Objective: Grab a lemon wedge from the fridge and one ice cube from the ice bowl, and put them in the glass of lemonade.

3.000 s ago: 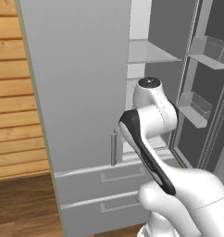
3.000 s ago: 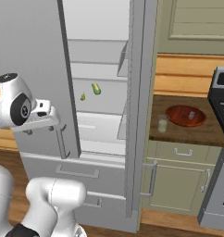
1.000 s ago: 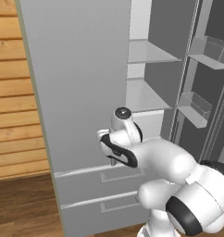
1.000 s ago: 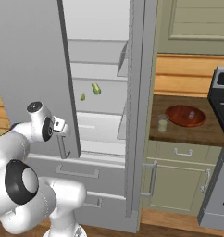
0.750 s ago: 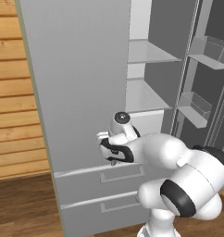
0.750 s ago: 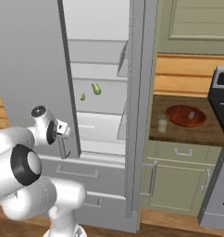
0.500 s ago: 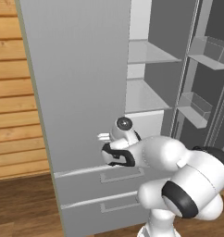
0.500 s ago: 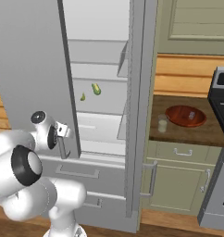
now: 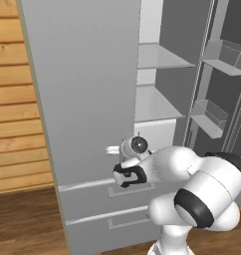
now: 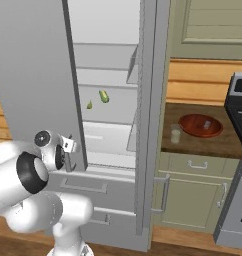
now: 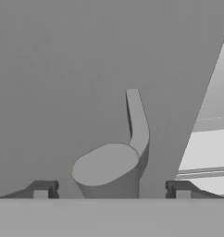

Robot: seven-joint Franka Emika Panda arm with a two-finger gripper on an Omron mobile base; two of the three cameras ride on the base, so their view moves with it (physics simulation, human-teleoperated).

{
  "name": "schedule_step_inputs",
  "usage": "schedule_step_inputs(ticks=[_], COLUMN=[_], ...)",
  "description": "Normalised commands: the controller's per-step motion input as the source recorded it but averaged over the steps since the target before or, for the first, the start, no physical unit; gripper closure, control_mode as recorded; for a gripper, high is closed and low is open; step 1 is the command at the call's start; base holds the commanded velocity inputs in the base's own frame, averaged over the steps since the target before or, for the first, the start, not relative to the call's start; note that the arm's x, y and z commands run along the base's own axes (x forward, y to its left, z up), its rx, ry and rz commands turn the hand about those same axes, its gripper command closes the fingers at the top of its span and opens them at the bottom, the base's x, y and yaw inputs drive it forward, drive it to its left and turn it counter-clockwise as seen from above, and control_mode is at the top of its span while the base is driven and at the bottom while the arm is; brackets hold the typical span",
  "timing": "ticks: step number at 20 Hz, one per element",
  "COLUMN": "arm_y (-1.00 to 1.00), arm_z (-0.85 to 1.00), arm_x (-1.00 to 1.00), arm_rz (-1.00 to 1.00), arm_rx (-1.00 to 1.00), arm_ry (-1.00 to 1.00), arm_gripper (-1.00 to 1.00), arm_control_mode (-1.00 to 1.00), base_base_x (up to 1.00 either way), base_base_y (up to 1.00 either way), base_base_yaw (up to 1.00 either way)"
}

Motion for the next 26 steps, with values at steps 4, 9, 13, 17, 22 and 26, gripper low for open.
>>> schedule_step_inputs(ticks=[4,9,13,17,22,26], arm_y=[0.03,0.00,0.10,0.48,0.79,0.99], arm_z=[-0.01,0.18,0.32,0.31,0.35,0.33], arm_x=[0.34,0.05,-0.10,-0.39,-0.74,-0.94], arm_rz=[0.00,0.00,0.04,0.13,0.20,0.21], arm_rx=[0.00,-0.01,0.00,-0.01,-0.05,-0.10], arm_ry=[0.01,0.20,0.24,0.18,0.16,0.11], arm_gripper=[1.00,1.00,1.00,1.00,1.00,1.00], arm_control_mode=[-1.00,-1.00,-1.00,-1.00,-1.00,-1.00], base_base_x=[0.00,0.00,0.00,0.00,0.00,0.00], base_base_y=[0.00,0.00,0.00,0.00,0.00,0.00], base_base_yaw=[0.00,0.00,0.00,0.00,0.00,0.00])
